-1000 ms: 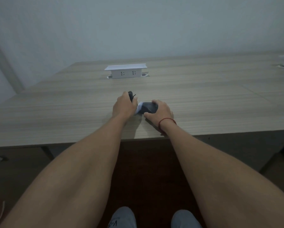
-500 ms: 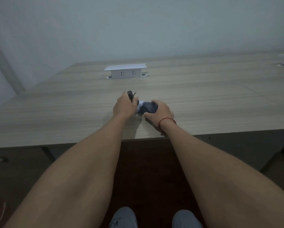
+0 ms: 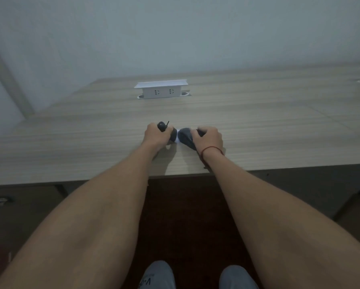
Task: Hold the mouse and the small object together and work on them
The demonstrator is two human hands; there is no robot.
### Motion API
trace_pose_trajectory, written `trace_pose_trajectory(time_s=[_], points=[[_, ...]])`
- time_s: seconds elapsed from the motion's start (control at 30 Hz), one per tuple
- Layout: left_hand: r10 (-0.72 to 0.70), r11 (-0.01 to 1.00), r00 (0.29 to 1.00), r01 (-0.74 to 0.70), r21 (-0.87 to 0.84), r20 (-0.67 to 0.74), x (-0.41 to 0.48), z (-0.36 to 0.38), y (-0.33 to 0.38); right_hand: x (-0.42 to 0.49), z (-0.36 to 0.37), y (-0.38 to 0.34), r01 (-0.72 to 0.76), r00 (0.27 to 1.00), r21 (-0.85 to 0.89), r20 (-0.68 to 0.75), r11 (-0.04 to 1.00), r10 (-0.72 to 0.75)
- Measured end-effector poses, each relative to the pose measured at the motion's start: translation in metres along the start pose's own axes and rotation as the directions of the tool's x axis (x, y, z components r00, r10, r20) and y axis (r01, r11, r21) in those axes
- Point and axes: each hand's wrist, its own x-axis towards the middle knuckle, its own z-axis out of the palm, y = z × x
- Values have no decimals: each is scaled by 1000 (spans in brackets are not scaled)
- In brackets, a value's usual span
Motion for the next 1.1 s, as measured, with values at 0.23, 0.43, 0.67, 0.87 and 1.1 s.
trace_pose_trajectory(time_s=[0.23, 0.43, 0.67, 0.87, 1.1], points=[[10, 1000, 987, -10, 0, 162, -5, -9, 4, -1, 5, -5, -67, 992, -37, -105, 997, 63], [36, 999, 990, -40, 23, 140, -4, -13, 8, -4, 2, -5, -13, 996, -84, -84, 996, 6], [54, 998, 983, -48, -36, 177, -9, -2, 10, -2, 0, -4, -24, 996, -69, -86, 997, 18], [-41, 999, 947, 31, 38, 318, -8, -21, 13, -1, 4, -3, -7, 999, -62, -49, 998, 4], [56, 997, 998, -56, -45, -1, 0, 9, 3, -4, 5, 2, 54, 998, -34, 35, 998, -53]])
